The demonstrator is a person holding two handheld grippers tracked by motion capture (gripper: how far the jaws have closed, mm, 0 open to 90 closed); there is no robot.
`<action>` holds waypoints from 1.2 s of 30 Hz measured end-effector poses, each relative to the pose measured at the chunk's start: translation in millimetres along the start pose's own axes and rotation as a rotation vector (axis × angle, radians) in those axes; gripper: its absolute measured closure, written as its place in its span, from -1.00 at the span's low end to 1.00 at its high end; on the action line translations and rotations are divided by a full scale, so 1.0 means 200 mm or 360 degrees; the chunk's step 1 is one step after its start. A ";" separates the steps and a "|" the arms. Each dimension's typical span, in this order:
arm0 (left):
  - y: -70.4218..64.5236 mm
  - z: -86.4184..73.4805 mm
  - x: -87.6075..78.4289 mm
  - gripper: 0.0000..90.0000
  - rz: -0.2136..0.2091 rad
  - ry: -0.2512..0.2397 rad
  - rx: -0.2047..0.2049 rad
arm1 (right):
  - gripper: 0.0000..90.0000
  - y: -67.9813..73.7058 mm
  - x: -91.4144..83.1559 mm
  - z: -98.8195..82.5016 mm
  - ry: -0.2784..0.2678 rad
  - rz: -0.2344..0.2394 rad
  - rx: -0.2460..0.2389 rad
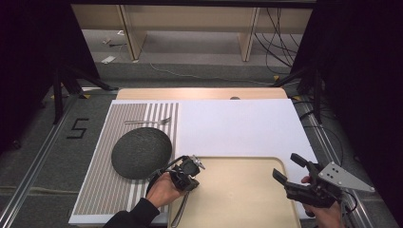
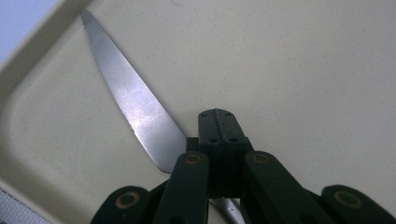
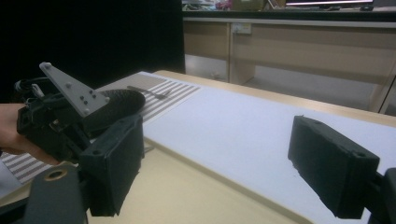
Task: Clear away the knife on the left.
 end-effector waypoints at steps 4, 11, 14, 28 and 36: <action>0.01 0.00 0.00 1.00 -0.0005 0.0005 -0.0013 | -0.57 0.00 0.00 0.00 0.0000 0.0000 -0.0002; 0.03 -0.03 -0.02 1.00 0.0006 0.0030 -0.0040 | -0.57 0.00 0.00 0.00 -0.0002 -0.0002 -0.0002; 0.04 -0.04 -0.03 1.00 0.0012 0.0042 -0.0051 | -0.57 0.00 0.00 0.00 0.0000 -0.0002 -0.0003; 0.09 -0.12 -0.07 1.00 0.0018 0.0043 -0.0114 | -0.57 0.00 0.00 0.00 -0.0002 0.0000 -0.0002; 0.09 -0.14 -0.08 1.00 0.0008 0.0035 -0.0118 | -0.57 0.00 0.00 0.00 0.0003 -0.0002 -0.0005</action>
Point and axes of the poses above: each handheld gripper's, and its own axes: x roughly forward along the jaws, z roughly out of its top, y roughly to its left, the point moved 2 cm from there along x, roughly forward along the jaws
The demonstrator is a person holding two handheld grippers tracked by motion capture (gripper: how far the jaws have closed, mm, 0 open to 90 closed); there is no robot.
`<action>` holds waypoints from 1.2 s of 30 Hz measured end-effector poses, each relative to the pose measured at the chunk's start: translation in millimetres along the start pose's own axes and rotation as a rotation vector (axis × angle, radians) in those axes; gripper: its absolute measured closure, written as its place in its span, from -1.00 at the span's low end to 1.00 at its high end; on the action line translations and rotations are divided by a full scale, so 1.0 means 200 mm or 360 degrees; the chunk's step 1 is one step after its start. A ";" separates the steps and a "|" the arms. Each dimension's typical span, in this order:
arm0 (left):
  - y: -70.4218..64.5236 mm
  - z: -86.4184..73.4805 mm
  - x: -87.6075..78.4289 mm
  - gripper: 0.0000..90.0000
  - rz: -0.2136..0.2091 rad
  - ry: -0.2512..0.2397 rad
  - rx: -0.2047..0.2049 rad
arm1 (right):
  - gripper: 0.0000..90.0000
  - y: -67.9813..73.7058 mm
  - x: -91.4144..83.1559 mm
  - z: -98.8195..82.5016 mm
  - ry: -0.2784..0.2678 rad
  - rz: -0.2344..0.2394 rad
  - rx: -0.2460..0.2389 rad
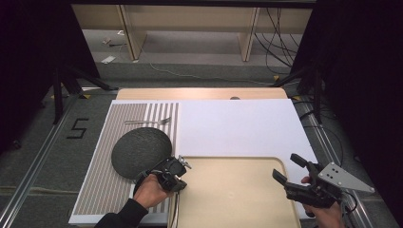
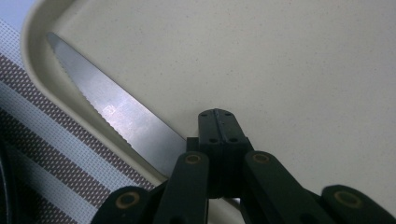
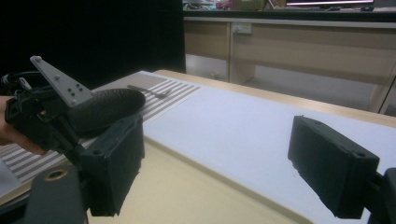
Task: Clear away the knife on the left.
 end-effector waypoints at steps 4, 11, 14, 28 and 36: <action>0.00 0.00 0.00 0.88 -0.0036 -0.0024 -0.0004 | -0.57 0.00 0.00 0.00 0.0003 0.0000 -0.0002; 0.01 0.00 -0.03 0.42 -0.0116 -0.0096 -0.0040 | -0.57 0.00 0.00 0.00 0.0002 0.0002 -0.0002; 0.00 0.01 -0.03 0.15 -0.0120 -0.0122 -0.0007 | -0.57 0.00 0.00 0.00 0.0001 0.0003 -0.0005; -0.02 0.02 -0.07 -0.43 -0.0204 -0.0282 0.0016 | -0.57 0.00 0.00 0.00 -0.0001 0.0006 -0.0007; -0.03 0.02 -0.11 -0.57 -0.0243 -0.0390 0.0023 | -0.57 0.00 0.00 0.00 0.0000 0.0007 -0.0008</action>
Point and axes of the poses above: each handheld gripper's, and its own axes: x roughly forward along the jaws, z roughly out of its top, y roughly to its left, the point moved 2 cm from there along x, roughly forward along the jaws
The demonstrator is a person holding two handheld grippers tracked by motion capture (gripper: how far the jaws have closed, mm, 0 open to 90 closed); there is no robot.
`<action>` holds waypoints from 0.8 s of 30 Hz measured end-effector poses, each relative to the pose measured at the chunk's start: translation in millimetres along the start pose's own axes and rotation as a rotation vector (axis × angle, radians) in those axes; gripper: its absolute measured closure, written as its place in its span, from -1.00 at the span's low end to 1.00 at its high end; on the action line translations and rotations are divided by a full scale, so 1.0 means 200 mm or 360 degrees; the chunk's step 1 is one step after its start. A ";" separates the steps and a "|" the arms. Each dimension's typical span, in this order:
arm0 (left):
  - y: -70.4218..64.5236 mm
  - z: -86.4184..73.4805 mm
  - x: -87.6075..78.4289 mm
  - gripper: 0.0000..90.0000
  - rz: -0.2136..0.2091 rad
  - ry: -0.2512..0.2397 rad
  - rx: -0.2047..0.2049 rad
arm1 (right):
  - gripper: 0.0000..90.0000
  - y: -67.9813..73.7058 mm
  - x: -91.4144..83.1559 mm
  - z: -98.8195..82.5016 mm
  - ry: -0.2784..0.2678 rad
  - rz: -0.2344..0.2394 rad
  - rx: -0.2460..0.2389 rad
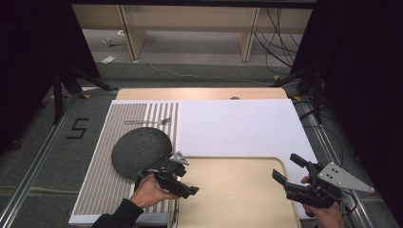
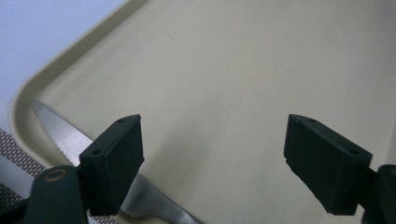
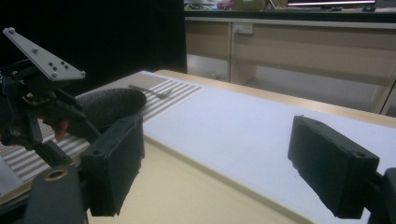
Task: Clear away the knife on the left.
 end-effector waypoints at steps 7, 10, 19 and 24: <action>-0.01 0.01 -0.05 -0.59 -0.0013 -0.0171 0.0033 | -0.57 0.00 0.00 0.00 0.0000 0.0002 0.0000; -0.01 0.02 -0.07 -0.59 -0.0017 -0.0244 0.0025 | -0.57 0.00 0.00 0.00 0.0000 0.0003 -0.0002; -0.01 0.02 -0.12 -0.59 0.0009 -0.0393 0.0004 | -0.57 0.00 0.00 0.00 0.0000 0.0003 -0.0001; 0.00 0.01 -0.16 -0.59 0.0013 -0.0499 -0.0021 | -0.57 0.00 0.00 0.00 -0.0001 0.0003 -0.0001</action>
Point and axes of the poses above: each handheld gripper's, and its own axes: x roughly forward along the jaws, z roughly out of its top, y roughly to its left, the point moved 2 cm from there along x, roughly forward along the jaws
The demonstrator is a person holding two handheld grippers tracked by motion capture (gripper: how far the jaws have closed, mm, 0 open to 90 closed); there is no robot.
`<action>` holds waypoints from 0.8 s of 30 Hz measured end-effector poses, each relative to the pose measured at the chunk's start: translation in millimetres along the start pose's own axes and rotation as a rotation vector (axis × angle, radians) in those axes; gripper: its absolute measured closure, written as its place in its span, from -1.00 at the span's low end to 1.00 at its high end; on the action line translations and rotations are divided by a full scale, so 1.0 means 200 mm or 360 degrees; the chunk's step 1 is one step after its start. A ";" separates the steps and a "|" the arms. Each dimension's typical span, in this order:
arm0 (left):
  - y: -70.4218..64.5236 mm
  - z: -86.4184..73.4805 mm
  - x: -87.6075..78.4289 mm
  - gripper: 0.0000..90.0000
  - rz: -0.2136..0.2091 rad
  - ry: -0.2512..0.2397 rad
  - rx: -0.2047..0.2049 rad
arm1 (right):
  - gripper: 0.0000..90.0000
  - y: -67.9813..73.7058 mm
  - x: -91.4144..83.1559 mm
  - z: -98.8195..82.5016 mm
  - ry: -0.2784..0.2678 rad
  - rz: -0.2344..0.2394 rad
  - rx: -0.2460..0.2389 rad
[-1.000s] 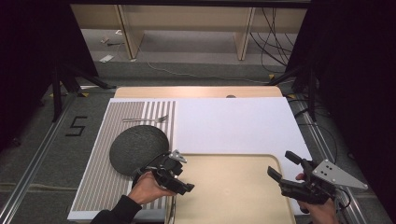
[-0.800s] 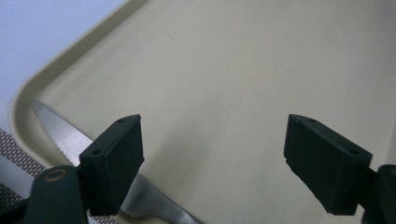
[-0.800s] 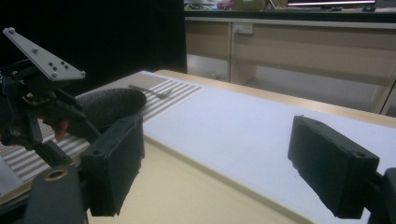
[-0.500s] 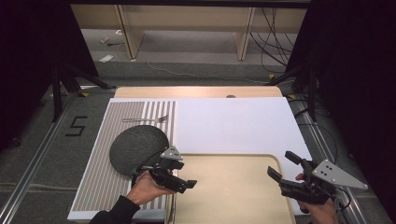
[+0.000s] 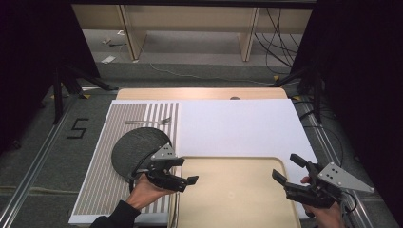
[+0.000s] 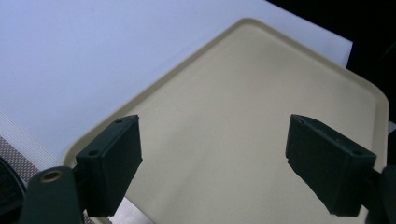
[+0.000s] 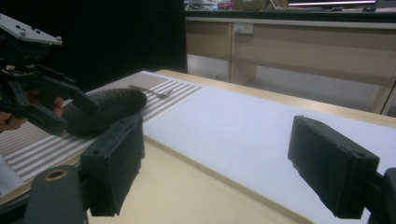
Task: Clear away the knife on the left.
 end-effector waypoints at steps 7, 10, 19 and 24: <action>0.00 0.01 -0.07 -0.59 0.0010 -0.0162 -0.0005 | -0.57 0.00 0.00 0.00 0.0000 0.0000 0.0002; 0.00 0.00 -0.09 -0.59 0.0016 -0.0210 0.0000 | -0.57 0.00 0.00 0.00 0.0001 0.0000 0.0005; -0.01 -0.02 -0.12 -0.59 0.0009 -0.0276 0.0024 | -0.60 0.00 0.00 0.00 -0.0007 -0.0002 0.0012; 0.00 -0.03 -0.15 -0.59 0.0026 -0.0344 0.0011 | -0.62 0.00 0.00 0.00 -0.0007 0.0002 0.0012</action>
Point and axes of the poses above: each handheld gripper's, and its own axes: x roughly forward along the jaws, z roughly out of its top, y roughly to its left, the point moved 2 cm from there along x, roughly forward along the jaws
